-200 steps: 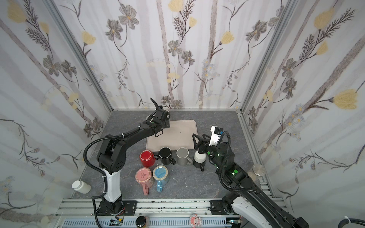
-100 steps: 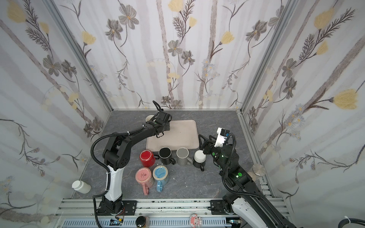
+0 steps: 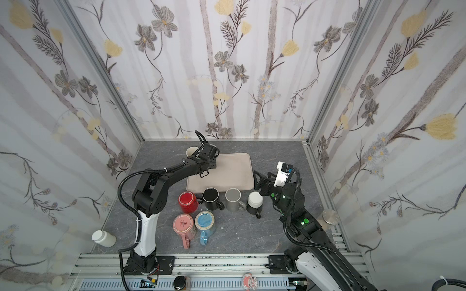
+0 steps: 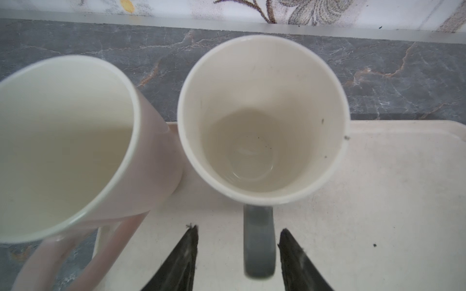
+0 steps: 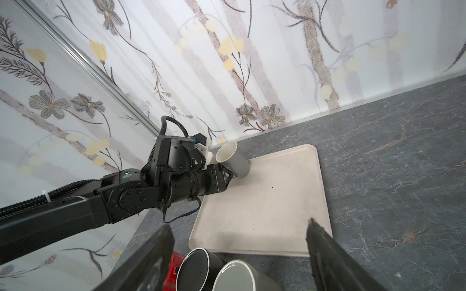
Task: Turn the mug right side up
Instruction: Place the mug on the tray, then pick up the mug from the middle-right of the table.
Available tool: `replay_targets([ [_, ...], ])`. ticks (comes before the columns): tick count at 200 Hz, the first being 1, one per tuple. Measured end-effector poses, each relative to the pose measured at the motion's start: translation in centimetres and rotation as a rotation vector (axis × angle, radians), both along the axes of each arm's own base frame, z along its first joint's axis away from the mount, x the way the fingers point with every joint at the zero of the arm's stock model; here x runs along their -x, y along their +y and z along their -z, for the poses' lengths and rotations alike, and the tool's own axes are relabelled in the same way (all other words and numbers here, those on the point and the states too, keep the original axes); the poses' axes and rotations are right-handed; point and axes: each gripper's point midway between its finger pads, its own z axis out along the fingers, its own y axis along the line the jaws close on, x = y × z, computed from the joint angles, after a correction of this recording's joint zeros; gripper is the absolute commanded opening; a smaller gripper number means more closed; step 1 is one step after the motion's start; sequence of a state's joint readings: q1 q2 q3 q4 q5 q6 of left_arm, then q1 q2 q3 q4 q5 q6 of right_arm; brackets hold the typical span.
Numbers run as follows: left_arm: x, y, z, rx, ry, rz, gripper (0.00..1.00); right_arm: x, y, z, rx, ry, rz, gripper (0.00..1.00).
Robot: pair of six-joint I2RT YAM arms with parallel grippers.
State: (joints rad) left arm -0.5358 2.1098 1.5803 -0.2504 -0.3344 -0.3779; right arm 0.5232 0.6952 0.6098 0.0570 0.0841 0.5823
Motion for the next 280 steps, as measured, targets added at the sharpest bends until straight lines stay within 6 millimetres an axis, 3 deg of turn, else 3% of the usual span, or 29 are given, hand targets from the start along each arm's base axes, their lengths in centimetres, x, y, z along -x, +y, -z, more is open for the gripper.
replay_targets([
  [25,0.4,-0.3,-2.9,0.053,-0.044,0.007,0.63,-0.1,0.2,-0.2,0.001,0.004,-0.008,0.84],
  [46,1.0,-0.6,-7.4,0.138,-0.113,0.017,0.72,-0.1,0.6,0.6,0.017,0.034,-0.026,0.84],
  [69,2.1,-1.1,-13.1,0.262,-0.210,0.045,0.82,-0.1,1.2,2.7,0.069,0.099,-0.061,0.79],
  [86,3.6,-1.2,-16.8,0.363,-0.275,0.072,0.96,0.1,1.7,4.8,0.118,0.160,-0.100,0.75],
  [108,6.1,-1.1,-19.5,0.482,-0.321,0.111,1.00,1.2,2.4,7.5,0.176,0.241,-0.162,0.75],
  [132,9.2,-0.4,-20.3,0.568,-0.332,0.142,1.00,2.9,3.3,9.4,0.223,0.309,-0.231,0.73],
  [161,12.6,1.1,-20.6,0.630,-0.355,0.154,1.00,5.4,3.8,12.0,0.290,0.405,-0.270,0.63],
  [192,15.6,2.6,-20.8,0.663,-0.385,0.164,1.00,7.4,2.9,16.6,0.364,0.570,-0.249,0.61],
  [234,16.8,3.7,-20.1,0.658,-0.398,0.148,1.00,7.9,1.5,20.4,0.444,0.727,-0.165,0.57],
  [280,17.1,4.1,-18.9,0.643,-0.384,0.139,1.00,6.9,0.7,22.0,0.515,0.765,-0.094,0.50],
])
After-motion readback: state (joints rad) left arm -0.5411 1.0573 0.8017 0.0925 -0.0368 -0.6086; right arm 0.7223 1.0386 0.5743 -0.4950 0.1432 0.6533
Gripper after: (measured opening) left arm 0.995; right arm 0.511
